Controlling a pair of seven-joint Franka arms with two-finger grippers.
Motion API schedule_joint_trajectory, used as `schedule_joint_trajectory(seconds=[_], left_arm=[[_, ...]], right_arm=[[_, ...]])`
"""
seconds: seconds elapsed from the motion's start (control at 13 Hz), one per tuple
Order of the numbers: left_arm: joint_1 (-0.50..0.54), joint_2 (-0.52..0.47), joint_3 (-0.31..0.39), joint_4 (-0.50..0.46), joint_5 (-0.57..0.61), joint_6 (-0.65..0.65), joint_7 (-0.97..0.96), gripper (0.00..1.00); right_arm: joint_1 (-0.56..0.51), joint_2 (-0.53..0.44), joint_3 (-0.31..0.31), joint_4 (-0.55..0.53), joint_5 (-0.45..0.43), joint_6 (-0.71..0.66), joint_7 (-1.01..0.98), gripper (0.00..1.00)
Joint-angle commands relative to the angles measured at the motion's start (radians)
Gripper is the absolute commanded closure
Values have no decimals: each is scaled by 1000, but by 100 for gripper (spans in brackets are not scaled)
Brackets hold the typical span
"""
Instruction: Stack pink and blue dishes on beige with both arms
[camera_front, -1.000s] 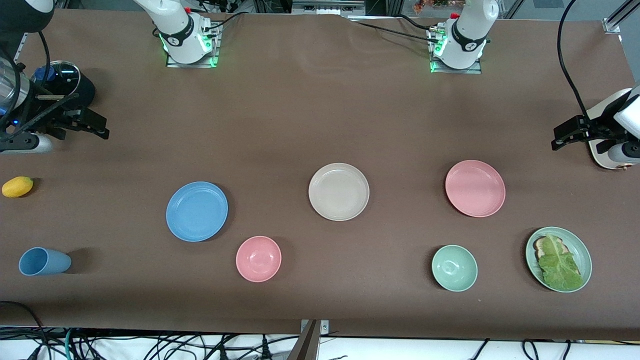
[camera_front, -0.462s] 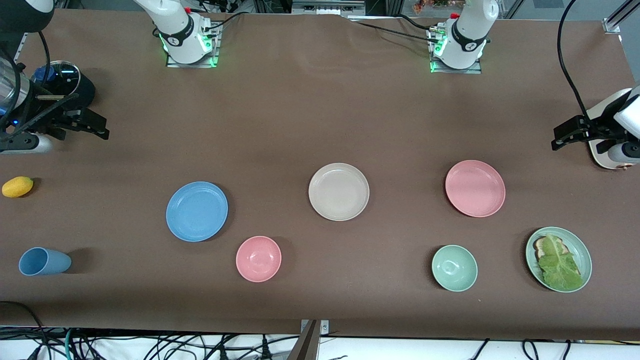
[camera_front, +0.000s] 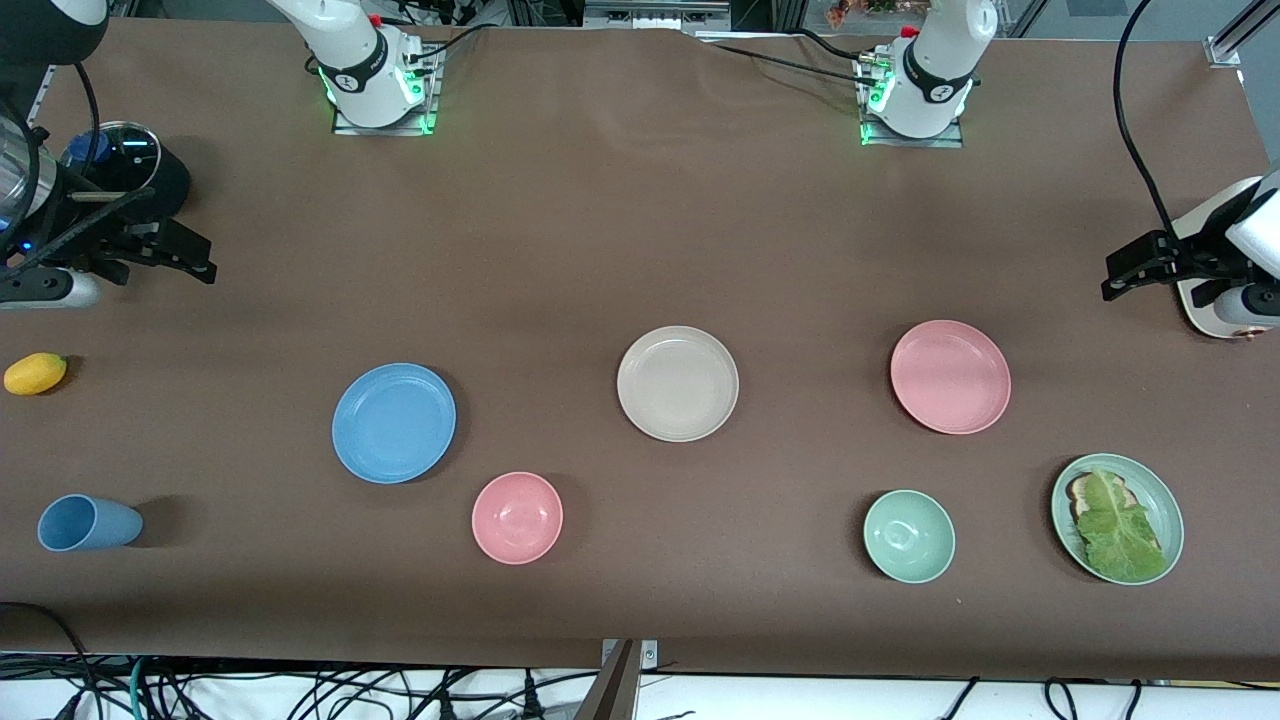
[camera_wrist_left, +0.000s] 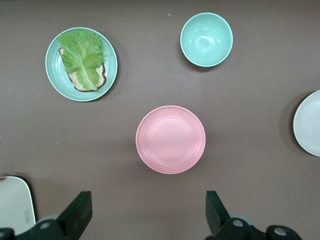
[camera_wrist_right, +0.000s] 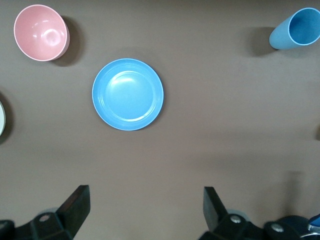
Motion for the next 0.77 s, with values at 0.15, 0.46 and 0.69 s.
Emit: schedule_joint_trajectory(seconds=[0.15,0.46,0.69], left_arm=[[-4,0,1,6,11,-5,10,0],[-10,2,-1,4,12,-7,10,0],[-12,2,-1,3,11,-8,10,0]], right_arm=[[2,-4,2,11,-9,13,10,0],[-1,54,2,10,-9,63,-1,0],[-2,136,1,17,-10,69,-6,0]])
